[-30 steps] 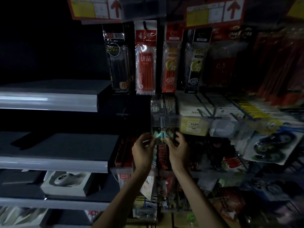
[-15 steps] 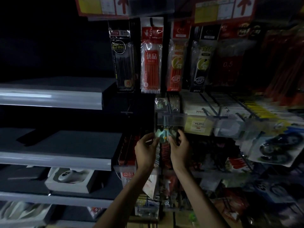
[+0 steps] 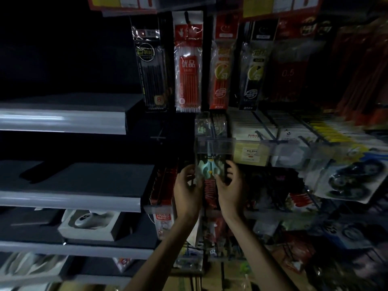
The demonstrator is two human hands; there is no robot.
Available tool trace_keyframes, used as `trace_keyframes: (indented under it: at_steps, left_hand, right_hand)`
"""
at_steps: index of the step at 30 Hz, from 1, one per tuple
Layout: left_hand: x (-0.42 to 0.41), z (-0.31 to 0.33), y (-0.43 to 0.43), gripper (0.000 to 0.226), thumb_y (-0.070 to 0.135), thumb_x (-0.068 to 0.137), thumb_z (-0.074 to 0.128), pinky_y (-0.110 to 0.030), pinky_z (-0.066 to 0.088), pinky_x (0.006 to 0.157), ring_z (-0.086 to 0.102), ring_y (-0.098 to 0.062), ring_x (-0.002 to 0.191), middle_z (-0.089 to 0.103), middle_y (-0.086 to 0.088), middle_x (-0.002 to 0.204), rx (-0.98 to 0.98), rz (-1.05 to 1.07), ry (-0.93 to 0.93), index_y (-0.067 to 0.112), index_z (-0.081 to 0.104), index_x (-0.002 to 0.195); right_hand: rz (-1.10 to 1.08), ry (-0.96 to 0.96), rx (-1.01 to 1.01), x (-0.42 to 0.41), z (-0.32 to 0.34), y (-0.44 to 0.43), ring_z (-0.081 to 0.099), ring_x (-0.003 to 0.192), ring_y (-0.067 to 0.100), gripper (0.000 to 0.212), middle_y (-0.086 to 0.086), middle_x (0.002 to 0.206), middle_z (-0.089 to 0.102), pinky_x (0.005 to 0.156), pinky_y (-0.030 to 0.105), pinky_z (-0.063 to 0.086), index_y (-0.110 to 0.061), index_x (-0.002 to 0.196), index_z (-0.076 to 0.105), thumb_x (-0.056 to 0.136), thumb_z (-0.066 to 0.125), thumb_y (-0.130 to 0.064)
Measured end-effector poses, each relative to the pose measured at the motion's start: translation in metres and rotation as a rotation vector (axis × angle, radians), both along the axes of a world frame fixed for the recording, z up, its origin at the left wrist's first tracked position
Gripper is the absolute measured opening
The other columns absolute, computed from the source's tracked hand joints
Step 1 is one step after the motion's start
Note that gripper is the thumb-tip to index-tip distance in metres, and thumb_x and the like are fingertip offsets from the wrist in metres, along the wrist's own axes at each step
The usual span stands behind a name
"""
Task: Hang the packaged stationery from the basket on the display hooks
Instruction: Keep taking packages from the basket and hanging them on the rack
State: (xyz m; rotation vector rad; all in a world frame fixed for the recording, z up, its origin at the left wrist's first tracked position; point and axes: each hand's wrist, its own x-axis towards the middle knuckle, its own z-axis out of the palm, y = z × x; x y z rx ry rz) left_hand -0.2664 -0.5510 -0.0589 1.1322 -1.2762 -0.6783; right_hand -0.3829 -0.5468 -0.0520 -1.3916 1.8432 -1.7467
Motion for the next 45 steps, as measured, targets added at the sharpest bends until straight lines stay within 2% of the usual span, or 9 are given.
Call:
trace_keyframes:
  at_steps: [4, 7, 16, 21, 25, 28, 33, 38, 45]
  left_hand:
    - [0.001, -0.004, 0.006, 0.042, 0.010, 0.099, 0.069, -0.032, 0.060, 0.096, 0.066, -0.002, 0.117, 0.066, 0.010, 0.132, 0.017, -0.094, 0.022, 0.026, 0.063, 0.137]
    - [0.002, -0.005, 0.004, 0.046, 0.009, 0.098, 0.069, -0.040, 0.061, 0.098, 0.066, -0.003, 0.118, 0.065, 0.008, 0.134, 0.041, -0.091, -0.011, 0.026, 0.062, 0.140]
    - [0.028, -0.002, 0.027, 0.049, 0.025, 0.100, 0.070, -0.043, 0.056, 0.103, 0.061, -0.013, 0.127, 0.061, 0.005, 0.141, 0.036, -0.083, -0.279, 0.026, 0.056, 0.147]
    - [0.069, 0.005, 0.073, 0.044, 0.036, 0.101, 0.063, -0.037, 0.058, 0.087, 0.063, -0.017, 0.116, 0.059, 0.001, 0.136, -0.005, -0.045, -0.554, 0.022, 0.061, 0.143]
    - [0.118, 0.000, 0.123, 0.042, 0.038, 0.102, 0.061, -0.027, 0.055, 0.092, 0.060, -0.013, 0.122, 0.057, 0.004, 0.141, 0.022, 0.003, -0.643, 0.022, 0.061, 0.141]
    - [0.167, -0.017, 0.155, 0.038, 0.032, 0.102, 0.065, -0.022, 0.057, 0.082, 0.063, -0.014, 0.117, 0.058, 0.003, 0.140, 0.096, 0.108, -0.739, 0.024, 0.062, 0.138]
    - [0.247, -0.053, 0.216, 0.041, 0.029, 0.097, 0.070, -0.027, 0.053, 0.083, 0.063, -0.015, 0.115, 0.063, 0.003, 0.137, 0.309, 0.308, -0.808, 0.024, 0.065, 0.138]
    - [0.320, -0.080, 0.276, 0.038, 0.029, 0.097, 0.072, -0.036, 0.059, 0.074, 0.065, -0.020, 0.112, 0.066, 0.001, 0.130, 0.500, 0.493, -0.835, 0.024, 0.066, 0.134]
    - [0.429, -0.120, 0.360, 0.043, 0.033, 0.097, 0.070, -0.039, 0.058, 0.077, 0.066, -0.028, 0.111, 0.066, -0.004, 0.130, 0.780, 0.649, -0.799, 0.025, 0.062, 0.138]
  right_hand:
    - [0.027, 0.018, 0.027, -0.002, -0.004, 0.001, 0.059, 0.103, 0.002, 0.052, -0.005, 0.126, 0.064, 0.080, 0.013, 0.047, -0.029, 0.140, 0.054, 0.093, 0.075, -0.026]
    - [0.040, 0.012, 0.050, -0.002, -0.001, -0.003, 0.055, 0.096, -0.005, 0.053, -0.003, 0.127, 0.063, 0.074, 0.007, 0.043, -0.026, 0.140, 0.055, 0.092, 0.076, -0.021]
    - [0.061, 0.158, 0.033, -0.009, 0.000, 0.035, 0.060, 0.121, 0.015, 0.053, -0.005, 0.132, 0.063, 0.098, 0.038, 0.054, -0.029, 0.141, 0.052, 0.093, 0.075, -0.027]
    - [0.261, 0.239, 0.018, 0.006, 0.005, 0.079, 0.056, 0.126, 0.007, 0.044, -0.008, 0.136, 0.061, 0.101, 0.024, 0.048, -0.026, 0.139, 0.058, 0.097, 0.070, -0.031]
    - [0.474, 0.361, 0.085, 0.030, 0.005, 0.103, 0.058, 0.113, 0.001, 0.040, -0.010, 0.130, 0.063, 0.093, 0.018, 0.047, -0.025, 0.136, 0.061, 0.098, 0.069, -0.034]
    - [0.680, 0.464, 0.148, 0.058, -0.002, 0.108, 0.058, 0.098, 0.002, 0.036, -0.012, 0.127, 0.060, 0.087, 0.015, 0.044, -0.027, 0.132, 0.062, 0.099, 0.065, -0.039]
    - [0.969, 0.625, 0.196, 0.125, -0.024, 0.104, 0.060, 0.115, 0.011, 0.030, -0.011, 0.127, 0.060, 0.091, 0.037, 0.053, -0.027, 0.129, 0.064, 0.099, 0.066, -0.032]
    - [1.144, 0.719, 0.182, 0.206, -0.037, 0.094, 0.063, 0.108, 0.014, 0.028, -0.008, 0.123, 0.063, 0.087, 0.028, 0.052, -0.024, 0.124, 0.067, 0.096, 0.070, -0.024]
    - [1.384, 0.898, 0.128, 0.373, -0.052, 0.103, 0.064, 0.108, 0.022, 0.031, -0.004, 0.123, 0.065, 0.089, 0.033, 0.054, -0.023, 0.125, 0.068, 0.094, 0.072, -0.024]
